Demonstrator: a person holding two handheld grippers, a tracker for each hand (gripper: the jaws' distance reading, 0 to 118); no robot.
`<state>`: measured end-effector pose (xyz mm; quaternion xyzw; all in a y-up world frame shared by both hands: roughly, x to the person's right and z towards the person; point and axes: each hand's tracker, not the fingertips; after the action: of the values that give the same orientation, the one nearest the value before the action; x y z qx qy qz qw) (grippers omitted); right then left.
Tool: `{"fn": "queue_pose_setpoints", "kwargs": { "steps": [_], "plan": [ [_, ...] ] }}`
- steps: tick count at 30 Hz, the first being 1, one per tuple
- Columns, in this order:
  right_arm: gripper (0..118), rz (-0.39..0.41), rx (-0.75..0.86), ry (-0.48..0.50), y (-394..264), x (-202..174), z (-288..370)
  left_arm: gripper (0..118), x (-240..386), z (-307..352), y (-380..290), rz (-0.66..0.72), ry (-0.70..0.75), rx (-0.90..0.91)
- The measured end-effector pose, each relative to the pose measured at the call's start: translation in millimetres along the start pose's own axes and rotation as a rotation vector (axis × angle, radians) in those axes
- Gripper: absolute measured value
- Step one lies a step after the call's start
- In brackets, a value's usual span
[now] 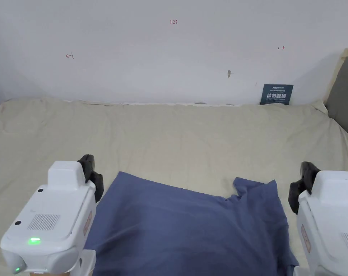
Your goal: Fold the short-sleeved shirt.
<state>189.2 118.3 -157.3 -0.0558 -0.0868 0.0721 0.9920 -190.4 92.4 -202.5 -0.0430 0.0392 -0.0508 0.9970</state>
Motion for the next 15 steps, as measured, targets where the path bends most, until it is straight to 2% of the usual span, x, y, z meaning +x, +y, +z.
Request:
{"fn": "queue_pose_setpoints", "kwargs": {
  "steps": [2,7,15],
  "plan": [
    [1,0.009,0.01,0.006,-1.6,3.2,-2.9,0,5.1,-0.8,0.9,0.021,-0.09,-0.015],
    [1,0.006,0.005,0.001,-4.6,5.5,-15.0,0,14.3,-22.1,-2.5,0.019,-0.086,-0.039],
    [1,0.01,-0.029,-0.005,-8.8,6.4,-51.5,0,19.7,-133.9,-19.9,0.03,-0.196,-0.251]
  ]
}}
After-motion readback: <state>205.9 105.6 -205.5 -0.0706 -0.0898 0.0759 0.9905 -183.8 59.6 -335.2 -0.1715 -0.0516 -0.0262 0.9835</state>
